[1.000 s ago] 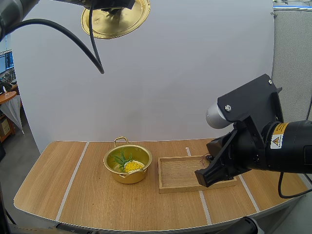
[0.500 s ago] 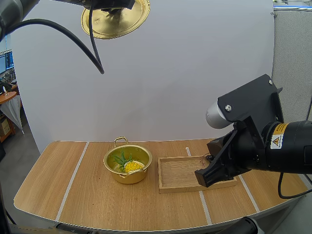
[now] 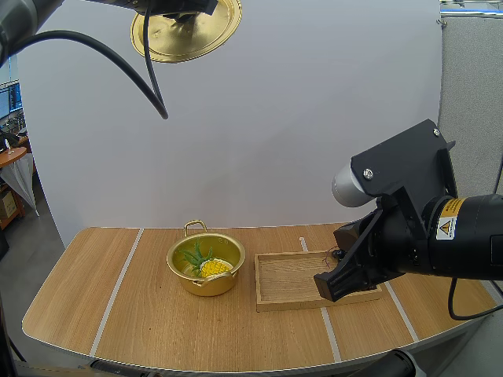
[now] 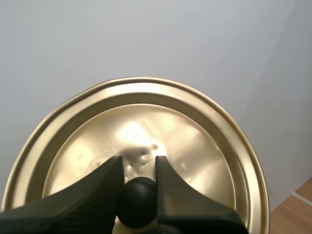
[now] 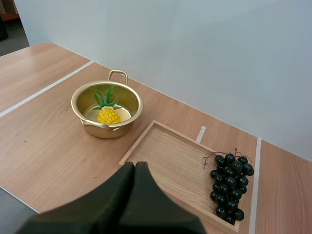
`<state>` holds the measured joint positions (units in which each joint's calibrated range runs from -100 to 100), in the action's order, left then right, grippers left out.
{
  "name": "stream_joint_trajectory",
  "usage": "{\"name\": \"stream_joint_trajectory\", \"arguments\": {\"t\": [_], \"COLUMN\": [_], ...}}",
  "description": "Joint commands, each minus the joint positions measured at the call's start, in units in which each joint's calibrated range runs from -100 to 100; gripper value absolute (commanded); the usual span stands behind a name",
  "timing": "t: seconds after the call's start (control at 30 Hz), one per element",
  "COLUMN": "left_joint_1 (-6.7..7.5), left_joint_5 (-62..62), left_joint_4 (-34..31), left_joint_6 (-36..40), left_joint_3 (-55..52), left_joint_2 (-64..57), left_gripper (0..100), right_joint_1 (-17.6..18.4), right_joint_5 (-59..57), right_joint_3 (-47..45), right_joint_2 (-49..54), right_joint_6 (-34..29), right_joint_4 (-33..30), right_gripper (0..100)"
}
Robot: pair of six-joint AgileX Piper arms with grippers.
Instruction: Open the pot, put the pineapple inside, and close it
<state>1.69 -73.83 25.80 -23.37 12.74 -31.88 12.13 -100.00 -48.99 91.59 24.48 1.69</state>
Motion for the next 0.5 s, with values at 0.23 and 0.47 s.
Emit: {"name": "stream_joint_trajectory", "arguments": {"t": [0.23, 0.47], "left_joint_1": [0.16, 0.16], "left_joint_5": [-8.1, -22.9], "left_joint_4": [3.7, 3.5], "left_joint_6": [0.5, -4.6], "left_joint_3": [0.4, 0.4], "left_joint_2": [0.0, 0.9], "left_gripper": [0, 0], "right_joint_1": [-0.2, -0.2], "right_joint_5": [0.0, 0.0], "right_joint_3": [-0.2, -0.2], "right_joint_2": [0.5, 0.5], "right_joint_6": [0.1, 0.1], "right_joint_4": [-0.4, -1.2], "right_gripper": [0, 0]}}
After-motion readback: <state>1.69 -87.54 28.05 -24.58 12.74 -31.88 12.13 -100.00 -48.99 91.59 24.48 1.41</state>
